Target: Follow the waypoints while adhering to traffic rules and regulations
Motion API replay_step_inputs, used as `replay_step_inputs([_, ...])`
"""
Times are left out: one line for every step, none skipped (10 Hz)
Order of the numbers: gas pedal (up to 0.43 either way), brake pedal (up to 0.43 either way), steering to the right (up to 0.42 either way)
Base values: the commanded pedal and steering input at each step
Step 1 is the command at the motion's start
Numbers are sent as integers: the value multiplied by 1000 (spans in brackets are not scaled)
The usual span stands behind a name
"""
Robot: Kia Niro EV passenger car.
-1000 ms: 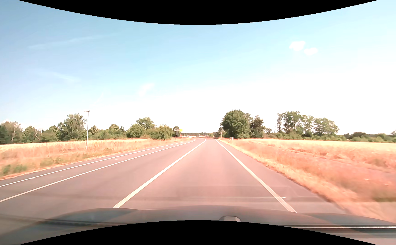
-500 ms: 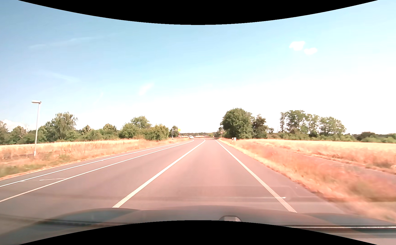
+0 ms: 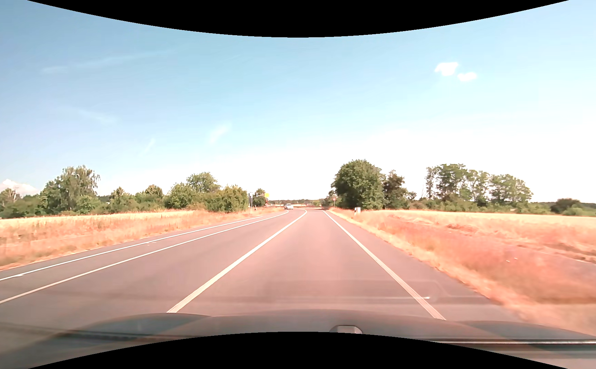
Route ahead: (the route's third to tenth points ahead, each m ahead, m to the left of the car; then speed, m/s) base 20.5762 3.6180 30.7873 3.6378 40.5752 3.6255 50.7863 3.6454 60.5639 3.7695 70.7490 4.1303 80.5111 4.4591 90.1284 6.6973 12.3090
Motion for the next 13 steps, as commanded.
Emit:
replay_step_inputs([20, 0, -1])
replay_step_inputs([20, 0, -1])
replay_step_inputs([20, 0, -1])
replay_step_inputs([20, 0, -1])
replay_step_inputs([20, 0, -1])
replay_step_inputs([20, 0, -1])
replay_step_inputs([20, 0, -1])
replay_step_inputs([20, 0, -2])
replay_step_inputs([20, 0, -4])
replay_step_inputs([20, 0, -4])
replay_step_inputs([20, 0, -4])
replay_step_inputs([20, 0, -4])
replay_step_inputs([8, 0, -5])
